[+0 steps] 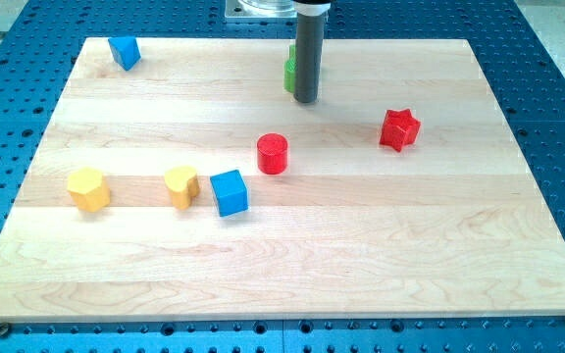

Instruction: Push the red circle into the red star

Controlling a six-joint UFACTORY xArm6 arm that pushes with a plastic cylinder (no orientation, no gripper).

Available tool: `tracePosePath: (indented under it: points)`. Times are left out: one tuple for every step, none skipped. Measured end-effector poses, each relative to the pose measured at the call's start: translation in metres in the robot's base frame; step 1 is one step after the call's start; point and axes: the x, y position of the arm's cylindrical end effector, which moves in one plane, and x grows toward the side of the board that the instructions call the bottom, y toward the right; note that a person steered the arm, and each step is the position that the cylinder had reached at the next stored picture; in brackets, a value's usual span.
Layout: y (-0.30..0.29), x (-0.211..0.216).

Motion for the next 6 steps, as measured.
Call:
tracePosePath:
  points:
    - [-0.009,0.005]
    - [-0.031,0.018]
    - [-0.057,0.056]
    - [-0.124,0.085]
    - [-0.113,0.121]
    - [-0.07,0.152]
